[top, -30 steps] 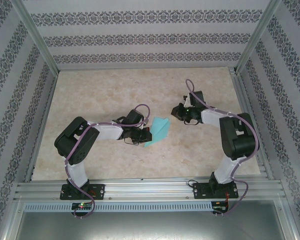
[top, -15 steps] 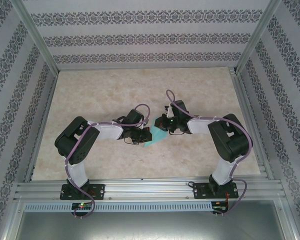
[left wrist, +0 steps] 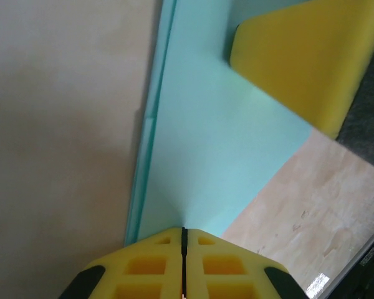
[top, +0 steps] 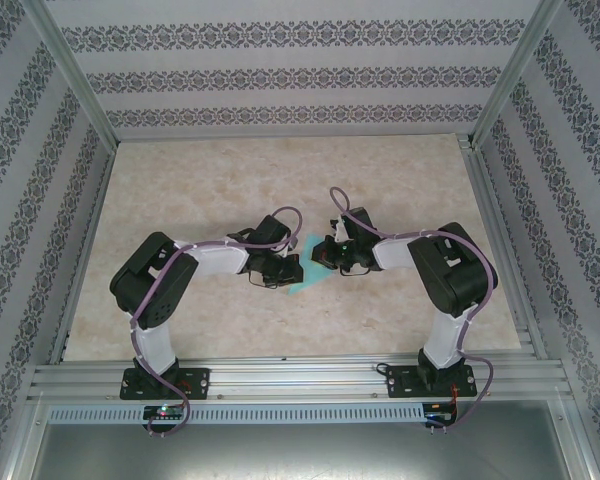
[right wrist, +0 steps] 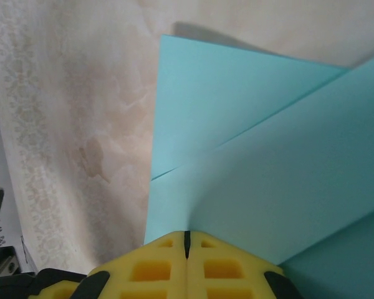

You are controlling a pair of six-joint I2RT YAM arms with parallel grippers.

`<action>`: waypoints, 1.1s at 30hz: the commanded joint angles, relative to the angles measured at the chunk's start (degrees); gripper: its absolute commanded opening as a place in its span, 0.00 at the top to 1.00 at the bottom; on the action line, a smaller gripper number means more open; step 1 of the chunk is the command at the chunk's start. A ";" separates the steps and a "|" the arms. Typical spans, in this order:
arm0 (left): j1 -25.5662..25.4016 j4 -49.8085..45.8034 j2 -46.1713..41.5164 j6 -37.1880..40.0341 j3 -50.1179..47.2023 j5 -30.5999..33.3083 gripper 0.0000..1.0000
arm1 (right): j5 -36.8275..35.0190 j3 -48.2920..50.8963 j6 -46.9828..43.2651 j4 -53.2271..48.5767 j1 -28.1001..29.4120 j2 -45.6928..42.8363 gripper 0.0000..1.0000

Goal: Fold a paper plane with a square sheet of paper (pick it up from the middle)
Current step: Fourth fold the wing at the center of the table.

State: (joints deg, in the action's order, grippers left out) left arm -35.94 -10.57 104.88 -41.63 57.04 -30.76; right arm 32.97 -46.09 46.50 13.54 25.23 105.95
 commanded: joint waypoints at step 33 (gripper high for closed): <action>2.21 -5.39 -3.60 -2.51 -10.25 -3.81 0.95 | -6.43 0.91 -5.89 -9.81 -1.77 4.48 0.95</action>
State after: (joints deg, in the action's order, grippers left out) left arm -34.41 -10.37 101.80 -42.74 50.65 -36.16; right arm 33.78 -46.98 43.42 12.45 24.86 106.56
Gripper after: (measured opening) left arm 0.064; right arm 0.056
